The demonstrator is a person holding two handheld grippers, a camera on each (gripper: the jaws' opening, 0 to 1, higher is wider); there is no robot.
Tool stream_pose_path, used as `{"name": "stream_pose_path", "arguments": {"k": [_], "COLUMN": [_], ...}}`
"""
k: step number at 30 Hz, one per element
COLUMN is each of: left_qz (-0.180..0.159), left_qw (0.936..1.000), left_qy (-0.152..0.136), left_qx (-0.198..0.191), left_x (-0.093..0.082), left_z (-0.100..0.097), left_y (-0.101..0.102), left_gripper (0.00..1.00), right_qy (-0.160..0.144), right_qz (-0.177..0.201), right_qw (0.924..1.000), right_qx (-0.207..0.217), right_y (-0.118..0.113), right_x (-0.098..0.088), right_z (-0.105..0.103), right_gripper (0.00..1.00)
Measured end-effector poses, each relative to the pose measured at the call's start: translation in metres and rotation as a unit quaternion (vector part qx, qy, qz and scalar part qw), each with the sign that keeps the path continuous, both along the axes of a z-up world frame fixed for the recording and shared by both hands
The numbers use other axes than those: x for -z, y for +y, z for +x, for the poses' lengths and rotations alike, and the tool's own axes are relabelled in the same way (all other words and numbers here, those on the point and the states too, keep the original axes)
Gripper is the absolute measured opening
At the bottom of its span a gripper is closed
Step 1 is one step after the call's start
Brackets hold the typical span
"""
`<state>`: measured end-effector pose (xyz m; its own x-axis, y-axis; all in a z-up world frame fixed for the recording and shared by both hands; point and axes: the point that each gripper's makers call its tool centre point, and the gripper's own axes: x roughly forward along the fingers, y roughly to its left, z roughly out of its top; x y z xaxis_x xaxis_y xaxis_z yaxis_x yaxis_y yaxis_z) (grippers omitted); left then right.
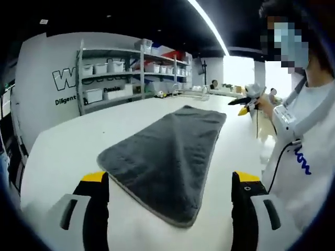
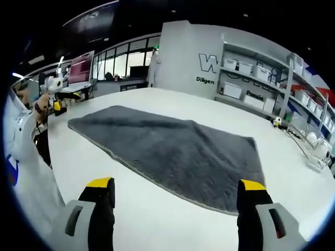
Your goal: Open the folded towel by lifting each exposed corner and separating the folded layers until the towel lies flat within the target outline without major curled edges
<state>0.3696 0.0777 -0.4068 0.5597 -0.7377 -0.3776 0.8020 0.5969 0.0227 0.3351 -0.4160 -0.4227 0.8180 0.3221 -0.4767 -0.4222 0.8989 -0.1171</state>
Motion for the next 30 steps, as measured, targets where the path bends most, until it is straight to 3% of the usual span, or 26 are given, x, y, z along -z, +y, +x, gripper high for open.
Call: {"name": "stream_pose_path", "arguments": {"k": [8, 17, 24, 30], "left_qz": [0.031, 0.024, 0.001, -0.009], "left_qw": [0.9994, 0.9997, 0.9998, 0.9996], "left_qy": [0.006, -0.002, 0.007, 0.023], "left_qx": [0.016, -0.005, -0.018, -0.010], "left_x": [0.001, -0.001, 0.020, 0.040], "left_z": [0.017, 0.067, 0.111, 0.135], "left_y": [-0.009, -0.020, -0.041, -0.052], "left_gripper": [0.99, 0.98, 0.93, 0.91], "right_qy": [-0.002, -0.005, -0.008, -0.009], "right_qz": [0.003, 0.005, 0.007, 0.009], "right_qw": [1.0000, 1.0000, 0.9999, 0.9999], "right_qx": [0.001, 0.003, 0.006, 0.009], "right_y": [0.001, -0.003, -0.006, -0.011], "right_x": [0.000, -0.003, -0.002, -0.002], "right_z": [-0.001, -0.008, -0.012, -0.015], "right_gripper": [0.99, 0.99, 0.99, 0.99]}}
